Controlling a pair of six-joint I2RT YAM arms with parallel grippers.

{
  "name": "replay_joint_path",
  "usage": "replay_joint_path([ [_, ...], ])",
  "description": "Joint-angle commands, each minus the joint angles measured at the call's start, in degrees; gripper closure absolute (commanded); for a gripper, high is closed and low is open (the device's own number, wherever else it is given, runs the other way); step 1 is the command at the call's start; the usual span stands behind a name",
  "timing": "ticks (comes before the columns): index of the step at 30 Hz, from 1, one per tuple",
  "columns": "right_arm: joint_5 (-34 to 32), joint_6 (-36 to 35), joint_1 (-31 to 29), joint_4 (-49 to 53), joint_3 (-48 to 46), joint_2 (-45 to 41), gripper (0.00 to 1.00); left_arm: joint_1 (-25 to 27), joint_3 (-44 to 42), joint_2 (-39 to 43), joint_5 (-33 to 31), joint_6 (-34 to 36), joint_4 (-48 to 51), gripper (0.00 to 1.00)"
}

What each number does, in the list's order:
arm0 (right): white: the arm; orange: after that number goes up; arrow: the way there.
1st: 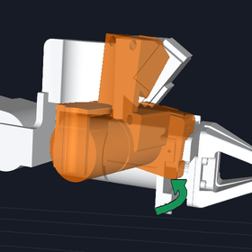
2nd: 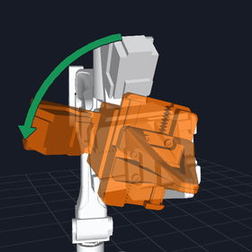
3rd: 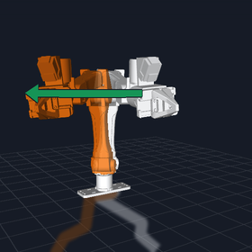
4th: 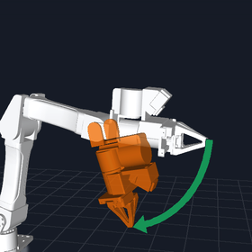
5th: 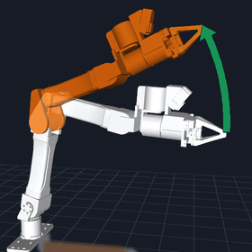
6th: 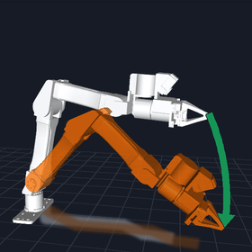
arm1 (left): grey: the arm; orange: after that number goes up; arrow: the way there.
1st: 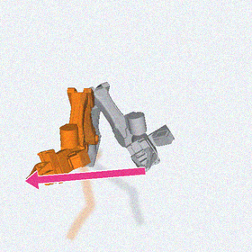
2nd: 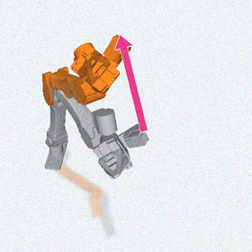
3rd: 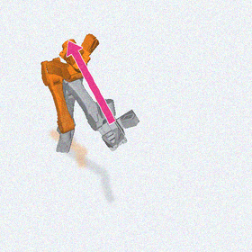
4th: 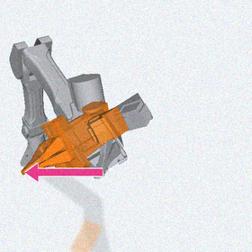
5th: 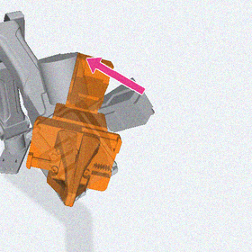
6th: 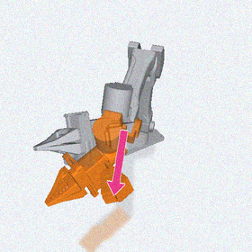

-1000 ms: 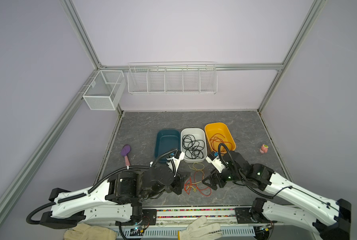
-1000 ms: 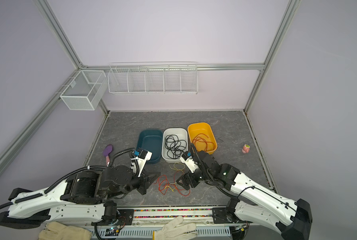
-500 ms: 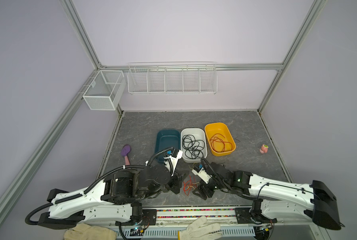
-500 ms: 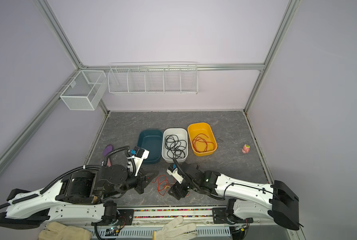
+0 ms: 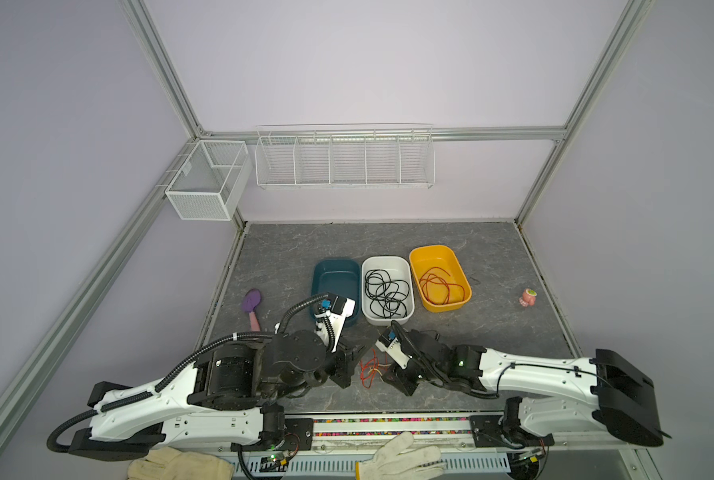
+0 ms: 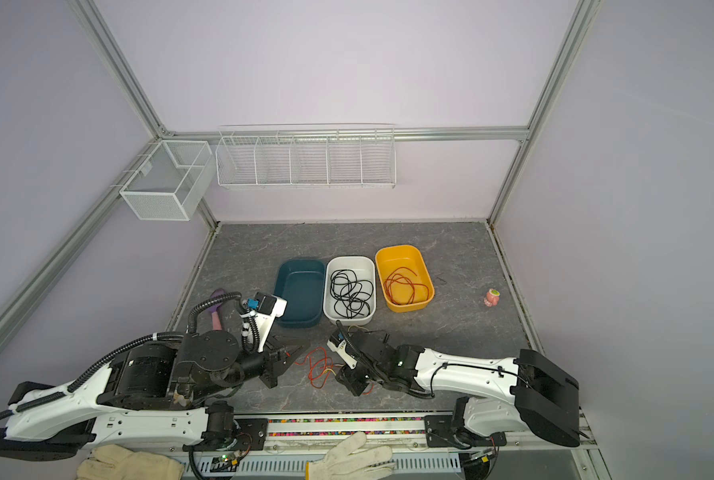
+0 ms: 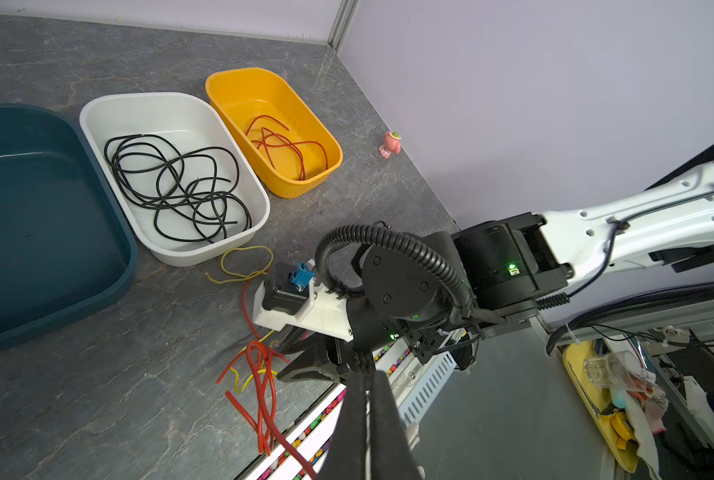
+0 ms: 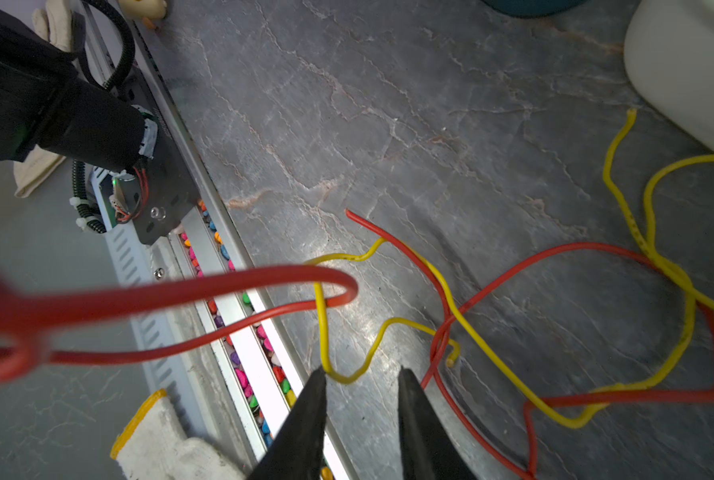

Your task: Untangle the cables

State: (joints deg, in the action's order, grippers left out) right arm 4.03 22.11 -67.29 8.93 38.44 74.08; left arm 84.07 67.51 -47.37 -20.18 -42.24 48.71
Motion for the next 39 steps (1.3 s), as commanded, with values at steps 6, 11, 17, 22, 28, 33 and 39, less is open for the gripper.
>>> replay_joint_path([
  [6, -0.3, 1.5, -1.5, -5.8, -1.2, 2.7, 0.64, 0.2, -1.0, 1.1, -1.7, -1.4, 0.9, 1.00],
  [11, -2.5, 2.3, -2.1, -7.2, -1.0, 3.8, 0.63, 0.2, -1.3, 1.6, -2.0, -1.8, 0.7, 1.00],
  [17, -3.2, 2.7, -2.5, -7.8, -0.5, 5.7, 0.82, 0.3, -1.7, 2.0, -2.1, -2.0, 1.0, 1.00],
  [22, -4.5, 2.4, -2.6, -5.5, -0.9, 2.0, 0.93, 0.2, -3.3, 3.6, -3.4, -3.0, 2.3, 1.00],
  [28, -6.1, 1.0, -2.7, 0.2, -1.8, -7.6, 0.93, 0.2, -4.8, 6.2, -9.4, -5.2, 9.5, 1.00],
  [33, -7.8, 0.5, -2.7, 6.2, -2.3, -15.5, 0.93, -0.6, -4.5, 8.9, -14.7, -8.0, 17.1, 1.00],
  [39, -11.3, 0.8, -2.2, 12.9, -2.8, -25.9, 0.93, -1.8, -5.3, 12.3, -15.8, -9.5, 20.5, 1.00],
])
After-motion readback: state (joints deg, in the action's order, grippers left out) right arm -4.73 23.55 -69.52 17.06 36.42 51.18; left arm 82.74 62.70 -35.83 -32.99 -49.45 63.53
